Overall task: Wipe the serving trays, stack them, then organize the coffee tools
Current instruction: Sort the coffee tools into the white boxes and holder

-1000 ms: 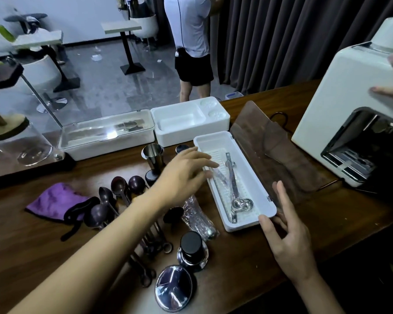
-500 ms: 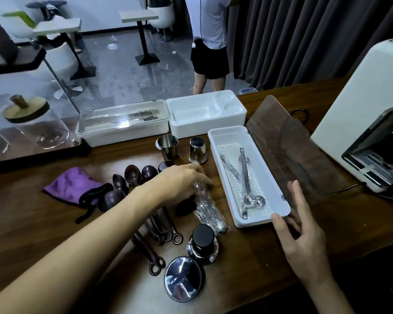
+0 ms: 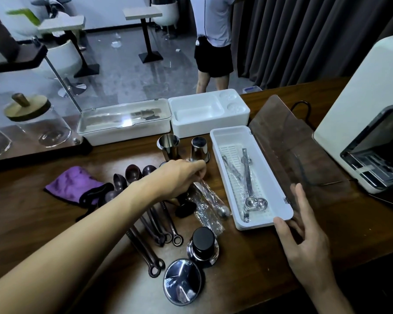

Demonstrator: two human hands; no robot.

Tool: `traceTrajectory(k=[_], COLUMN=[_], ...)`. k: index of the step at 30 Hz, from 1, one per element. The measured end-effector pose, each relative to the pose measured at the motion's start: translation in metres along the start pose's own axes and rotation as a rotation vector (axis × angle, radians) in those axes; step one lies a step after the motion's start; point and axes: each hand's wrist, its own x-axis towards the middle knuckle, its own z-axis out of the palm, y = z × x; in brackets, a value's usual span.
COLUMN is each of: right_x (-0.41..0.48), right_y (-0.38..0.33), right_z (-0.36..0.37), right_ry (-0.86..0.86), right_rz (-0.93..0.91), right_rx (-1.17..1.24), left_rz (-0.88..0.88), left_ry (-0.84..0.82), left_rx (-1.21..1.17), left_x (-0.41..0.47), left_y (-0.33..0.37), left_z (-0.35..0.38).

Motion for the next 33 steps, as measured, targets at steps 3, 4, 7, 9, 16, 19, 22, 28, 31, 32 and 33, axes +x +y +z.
traceTrajectory(k=[3,4,7,9,16,19,22,28,31,32,33], right_x=[0.000,0.000,0.001,0.000,0.000,0.000,0.000,-0.001,0.000,0.000,0.000], right_y=[0.000,0.001,0.001,0.001,0.001,0.001,0.000,0.000,0.000,0.000,0.000], right_z=[0.000,0.000,0.000,0.000,0.000,0.000,0.000,0.000,0.000,0.000,0.000], right_ry=[-0.003,-0.003,0.001,-0.001,-0.001,-0.003,-0.003,-0.007,-0.010,-0.011,-0.010], right_rz=[0.003,0.004,0.002,0.001,-0.001,-0.001,0.005,0.013,0.015,0.016,0.018], right_rx=[-0.005,-0.007,-0.009,-0.007,-0.007,0.000,0.005,0.002,0.000,0.001,0.003], left_rz=[-0.001,-0.005,-0.009,0.024,-0.074,-0.114,-0.113,-0.084,-0.087,-0.092,-0.099], left_ry=[0.021,0.020,-0.016,-0.009,0.066,0.125,0.165,0.139,0.161,0.174,0.186], left_rx=[-0.041,-0.057,-0.074,-0.069,-0.177,-0.244,-0.339,-0.560,-0.696,-0.729,-0.768], left_x=[-0.004,-0.005,-0.009,-0.010,-0.018,-0.020,-0.018,-0.013,-0.011,-0.010,-0.008], left_y=[-0.003,-0.004,-0.004,-0.006,-0.011,-0.012,-0.008,-0.002,0.004,0.009,0.014], left_z=[-0.001,-0.001,-0.004,-0.005,-0.032,-0.040,-0.040,-0.033,-0.030,-0.030,-0.028])
